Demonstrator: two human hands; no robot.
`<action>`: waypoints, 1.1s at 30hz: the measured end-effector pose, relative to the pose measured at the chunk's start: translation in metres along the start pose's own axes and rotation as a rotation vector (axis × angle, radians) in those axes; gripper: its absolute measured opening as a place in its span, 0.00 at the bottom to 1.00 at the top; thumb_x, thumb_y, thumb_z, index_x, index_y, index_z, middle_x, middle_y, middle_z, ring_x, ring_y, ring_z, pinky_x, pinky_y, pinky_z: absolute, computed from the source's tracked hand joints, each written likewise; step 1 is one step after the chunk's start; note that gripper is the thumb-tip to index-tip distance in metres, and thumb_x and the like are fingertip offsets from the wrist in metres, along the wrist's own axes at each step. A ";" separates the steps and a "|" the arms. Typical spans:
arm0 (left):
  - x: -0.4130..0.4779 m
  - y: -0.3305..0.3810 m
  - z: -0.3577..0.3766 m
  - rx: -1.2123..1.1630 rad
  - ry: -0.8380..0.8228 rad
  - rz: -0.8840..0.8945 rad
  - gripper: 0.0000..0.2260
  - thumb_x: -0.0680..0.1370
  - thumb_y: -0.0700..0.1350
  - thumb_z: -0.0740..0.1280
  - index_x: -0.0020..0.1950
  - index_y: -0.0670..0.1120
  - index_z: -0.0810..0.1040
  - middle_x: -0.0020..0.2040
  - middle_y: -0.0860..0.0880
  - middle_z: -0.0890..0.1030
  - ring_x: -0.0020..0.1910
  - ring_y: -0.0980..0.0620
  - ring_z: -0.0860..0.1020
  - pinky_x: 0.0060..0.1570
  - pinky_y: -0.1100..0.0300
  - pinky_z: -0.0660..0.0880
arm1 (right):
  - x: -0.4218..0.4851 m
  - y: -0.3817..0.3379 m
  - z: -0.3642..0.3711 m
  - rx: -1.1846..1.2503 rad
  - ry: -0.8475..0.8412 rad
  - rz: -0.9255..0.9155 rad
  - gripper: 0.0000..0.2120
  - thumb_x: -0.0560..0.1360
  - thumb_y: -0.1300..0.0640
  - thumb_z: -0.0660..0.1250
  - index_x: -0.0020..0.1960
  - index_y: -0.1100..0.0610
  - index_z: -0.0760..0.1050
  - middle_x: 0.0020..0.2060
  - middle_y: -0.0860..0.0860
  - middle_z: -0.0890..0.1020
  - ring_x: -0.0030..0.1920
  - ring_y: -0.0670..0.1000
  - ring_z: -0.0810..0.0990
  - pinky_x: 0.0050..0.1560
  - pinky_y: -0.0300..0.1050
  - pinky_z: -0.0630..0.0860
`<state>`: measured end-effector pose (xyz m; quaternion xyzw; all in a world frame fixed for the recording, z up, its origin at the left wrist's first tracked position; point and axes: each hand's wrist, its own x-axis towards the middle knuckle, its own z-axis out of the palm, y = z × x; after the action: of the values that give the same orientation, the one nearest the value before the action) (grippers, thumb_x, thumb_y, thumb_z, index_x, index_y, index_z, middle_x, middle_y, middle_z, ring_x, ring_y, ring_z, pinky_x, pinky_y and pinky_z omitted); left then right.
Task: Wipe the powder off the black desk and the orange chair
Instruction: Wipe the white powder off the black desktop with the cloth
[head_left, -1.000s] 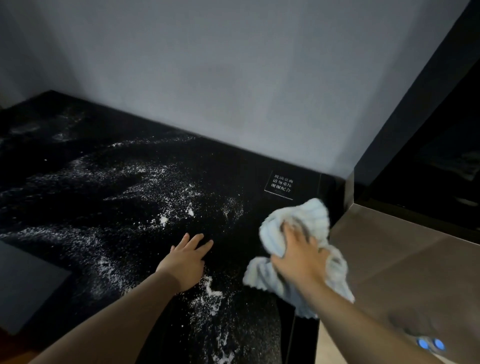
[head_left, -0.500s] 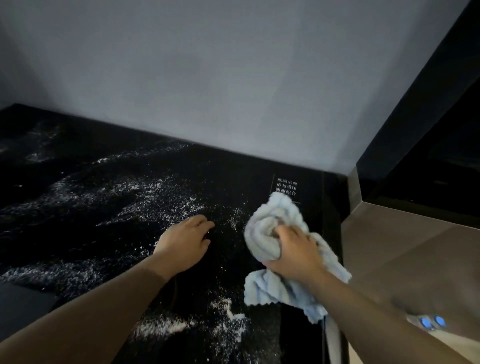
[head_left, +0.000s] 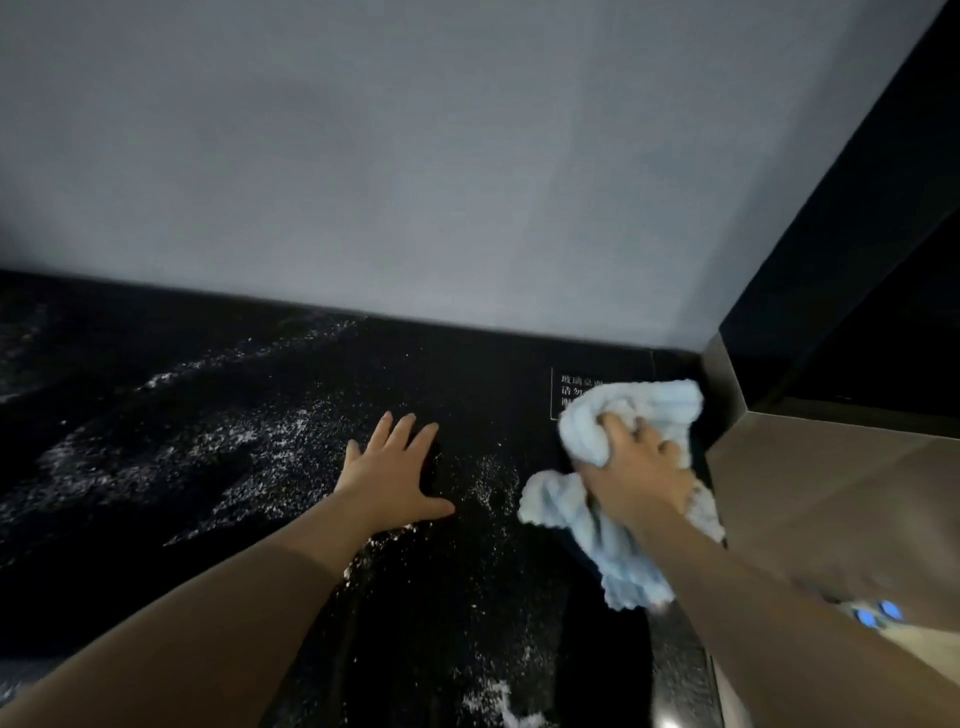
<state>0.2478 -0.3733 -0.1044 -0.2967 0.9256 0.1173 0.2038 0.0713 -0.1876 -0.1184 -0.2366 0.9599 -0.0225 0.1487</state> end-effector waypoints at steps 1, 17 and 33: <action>0.004 -0.002 -0.002 0.004 -0.004 -0.004 0.45 0.71 0.66 0.65 0.78 0.53 0.42 0.78 0.50 0.42 0.77 0.46 0.40 0.73 0.40 0.50 | -0.012 -0.012 0.004 0.009 0.013 -0.081 0.25 0.74 0.39 0.55 0.70 0.40 0.56 0.73 0.50 0.60 0.67 0.61 0.63 0.62 0.63 0.65; 0.029 -0.012 -0.019 -0.082 -0.158 0.024 0.31 0.81 0.55 0.56 0.78 0.51 0.44 0.78 0.50 0.41 0.77 0.51 0.42 0.74 0.54 0.53 | 0.012 -0.043 0.003 -0.013 0.033 -0.268 0.29 0.73 0.46 0.62 0.72 0.43 0.57 0.71 0.48 0.63 0.64 0.58 0.68 0.60 0.53 0.70; 0.030 -0.020 -0.022 -0.069 -0.059 0.024 0.22 0.83 0.44 0.50 0.78 0.50 0.54 0.79 0.50 0.46 0.75 0.49 0.58 0.67 0.55 0.64 | 0.037 -0.103 -0.011 0.104 -0.063 -0.605 0.17 0.71 0.50 0.60 0.60 0.41 0.70 0.59 0.46 0.76 0.59 0.56 0.73 0.53 0.52 0.73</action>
<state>0.2307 -0.4118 -0.1002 -0.2891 0.9179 0.1602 0.2194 0.0824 -0.2962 -0.1066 -0.5045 0.8382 -0.1074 0.1770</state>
